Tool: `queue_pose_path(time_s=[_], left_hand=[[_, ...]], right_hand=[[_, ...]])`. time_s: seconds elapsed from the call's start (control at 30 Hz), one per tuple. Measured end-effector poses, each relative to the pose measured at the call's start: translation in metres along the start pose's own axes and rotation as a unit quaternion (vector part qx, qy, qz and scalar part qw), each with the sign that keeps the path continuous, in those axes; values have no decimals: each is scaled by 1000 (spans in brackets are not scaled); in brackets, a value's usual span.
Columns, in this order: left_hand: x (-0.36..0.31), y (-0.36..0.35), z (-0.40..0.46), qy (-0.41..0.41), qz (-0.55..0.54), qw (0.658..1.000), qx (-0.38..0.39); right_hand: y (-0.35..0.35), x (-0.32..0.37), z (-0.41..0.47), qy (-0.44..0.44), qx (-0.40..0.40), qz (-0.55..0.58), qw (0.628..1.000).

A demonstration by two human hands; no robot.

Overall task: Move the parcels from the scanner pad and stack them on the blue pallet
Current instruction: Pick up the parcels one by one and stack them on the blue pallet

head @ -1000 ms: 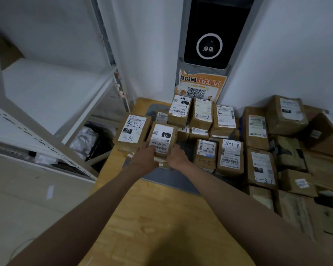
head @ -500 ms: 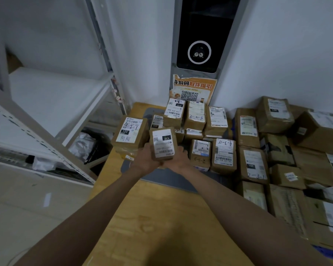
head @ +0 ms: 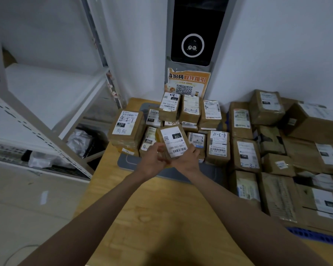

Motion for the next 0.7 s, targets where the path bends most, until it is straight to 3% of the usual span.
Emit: queue_pose_path(time_s=[0.13,0.3,0.4,0.5,0.7], left_hand=[[4,-4,-5,-29,24,999,14],[5,7,6,-3,168,982,-89],[4,8,15,36,197,980,-4],[-1,-11,19,3,186,979,82],[-21,-68,20,-45,160,980,112]], right_hand=[[15,-11,-11,33,0,-27,999],[34,-23,-30,107,40,-80,990],[46,-33,-46,166,53,-113,978],[67,-50,-58,182,62,-143,971],[112,-89,-75,84,60,-58,993]])
Point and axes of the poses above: each hand's wrist, its own z-axis towards the middle knuckle, its own y-axis out of the back of the hand, x = y × z, the point moved 1 cm from there along z, towards the middle knuckle, and after that the axes turned 5 degrees about x, right-handed, at the moved point
